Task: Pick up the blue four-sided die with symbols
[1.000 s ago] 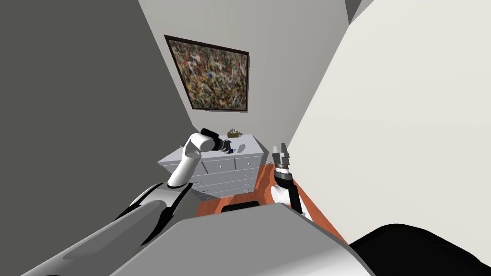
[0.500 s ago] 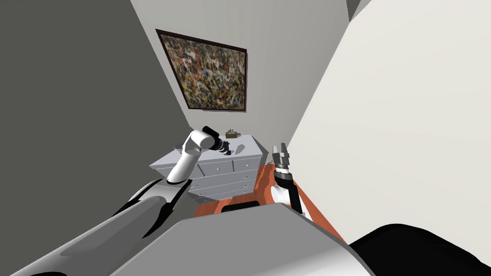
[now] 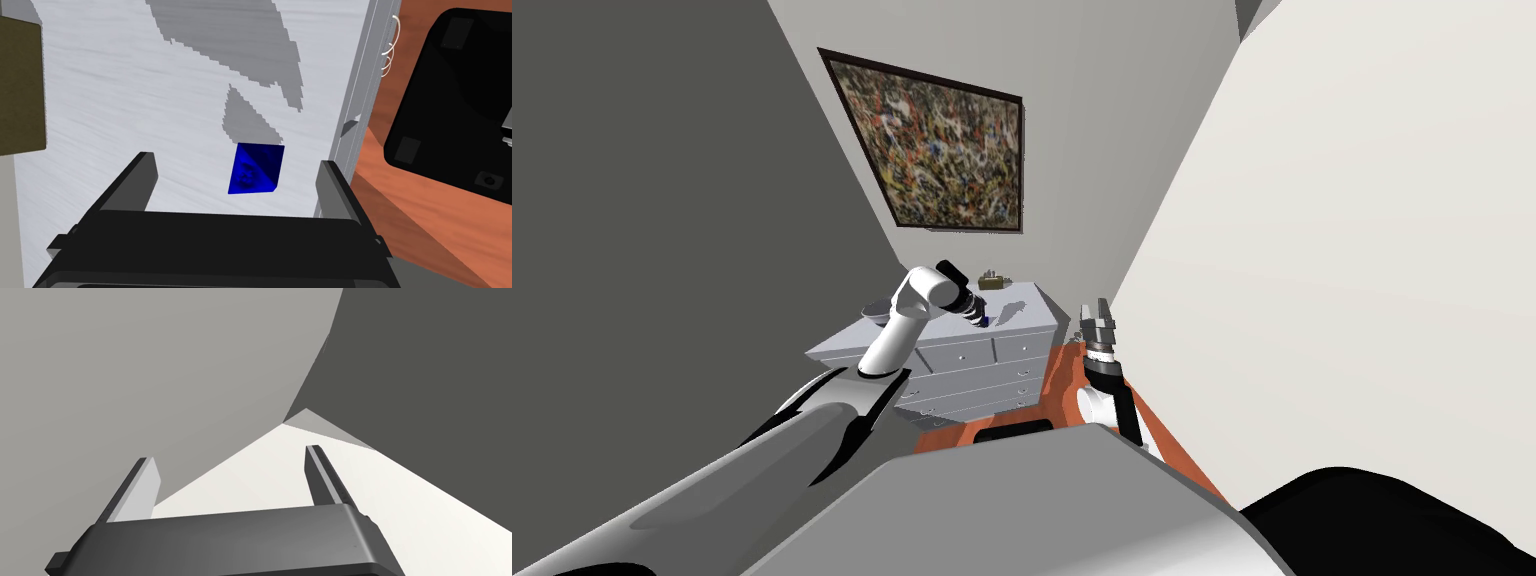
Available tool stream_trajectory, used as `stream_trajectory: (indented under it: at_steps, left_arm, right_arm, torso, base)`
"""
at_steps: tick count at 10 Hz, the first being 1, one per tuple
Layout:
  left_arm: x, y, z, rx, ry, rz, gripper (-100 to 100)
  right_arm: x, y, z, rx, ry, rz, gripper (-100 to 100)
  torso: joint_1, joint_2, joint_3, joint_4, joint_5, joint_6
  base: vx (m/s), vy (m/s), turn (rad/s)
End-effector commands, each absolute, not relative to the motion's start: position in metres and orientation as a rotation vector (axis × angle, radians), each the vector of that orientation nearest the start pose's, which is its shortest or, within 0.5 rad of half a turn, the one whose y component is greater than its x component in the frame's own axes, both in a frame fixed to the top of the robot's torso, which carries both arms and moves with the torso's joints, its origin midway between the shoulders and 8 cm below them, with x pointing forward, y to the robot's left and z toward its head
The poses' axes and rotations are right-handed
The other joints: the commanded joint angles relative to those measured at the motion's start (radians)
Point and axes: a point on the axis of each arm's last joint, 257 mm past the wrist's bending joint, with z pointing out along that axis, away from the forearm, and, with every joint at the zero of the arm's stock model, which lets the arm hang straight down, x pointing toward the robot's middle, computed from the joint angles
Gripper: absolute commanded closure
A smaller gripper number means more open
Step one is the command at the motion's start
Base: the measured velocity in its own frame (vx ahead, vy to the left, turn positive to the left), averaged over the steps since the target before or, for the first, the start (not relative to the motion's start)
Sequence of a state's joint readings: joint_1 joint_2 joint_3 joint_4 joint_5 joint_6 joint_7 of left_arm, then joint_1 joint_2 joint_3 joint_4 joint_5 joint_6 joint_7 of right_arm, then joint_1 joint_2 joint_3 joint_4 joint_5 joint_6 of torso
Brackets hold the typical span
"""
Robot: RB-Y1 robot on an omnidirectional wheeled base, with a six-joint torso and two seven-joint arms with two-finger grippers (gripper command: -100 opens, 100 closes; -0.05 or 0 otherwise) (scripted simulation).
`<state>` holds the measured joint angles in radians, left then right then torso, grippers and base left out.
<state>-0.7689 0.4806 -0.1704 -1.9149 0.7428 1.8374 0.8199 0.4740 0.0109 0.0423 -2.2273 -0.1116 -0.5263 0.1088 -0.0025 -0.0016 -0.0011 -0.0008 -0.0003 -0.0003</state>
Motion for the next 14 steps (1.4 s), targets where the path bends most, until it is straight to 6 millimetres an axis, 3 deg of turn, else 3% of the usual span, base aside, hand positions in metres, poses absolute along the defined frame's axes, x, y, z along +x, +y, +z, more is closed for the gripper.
stream_trajectory:
  at_steps: [1, 6, 7, 8, 9, 14]
  left_arm:
    - [0.479, 0.127, -0.111, -2.147, 1.934, -0.819, -100]
    - [0.46, 0.151, -0.12, -2.206, 1.935, -0.618, -100]
    - [0.461, 0.149, -0.118, -2.199, 1.934, -0.647, -100]
    - [0.46, 0.15, -0.118, -2.201, 1.934, -0.638, 0]
    - [0.469, 0.155, -0.122, -2.206, 1.929, -0.639, -100]
    - [0.489, 0.172, -0.133, -2.218, 1.913, -0.638, -100]
  right_arm:
    - [0.352, -0.279, 0.014, 0.707, 0.566, 1.319, 0]
    - [0.352, -0.279, 0.014, 0.707, 0.566, 1.319, 0]
    - [0.352, -0.279, 0.014, 0.707, 0.566, 1.319, 0]
    - [0.352, -0.279, 0.014, 0.706, 0.566, 1.319, 0]
    - [0.352, -0.279, 0.014, 0.706, 0.566, 1.319, 0]
    - [0.352, -0.279, 0.014, 0.706, 0.566, 1.319, 0]
  torso:
    - [0.0, 0.0, 0.0, 0.0, 0.0, 0.0]
    - [0.0, 0.001, 0.0, 0.0, 0.0, 0.0]
    - [0.001, 0.001, 0.0, 0.0, 0.0, 0.0]
    - [0.001, 0.002, 0.001, 0.0, 0.0, 0.0]
    - [0.002, 0.002, 0.001, 0.0, 0.0, 0.0]
    - [0.0, 0.005, 0.003, 0.001, 0.0, 0.0]
  base:
    - [0.027, -0.018, -0.009]
    - [0.027, -0.02, -0.015]
    - [0.009, -0.007, 0.001]
    - [0.0, 0.0, 0.0]
    - [-0.024, -0.021, -0.038]
    - [-0.039, -0.027, -0.029]
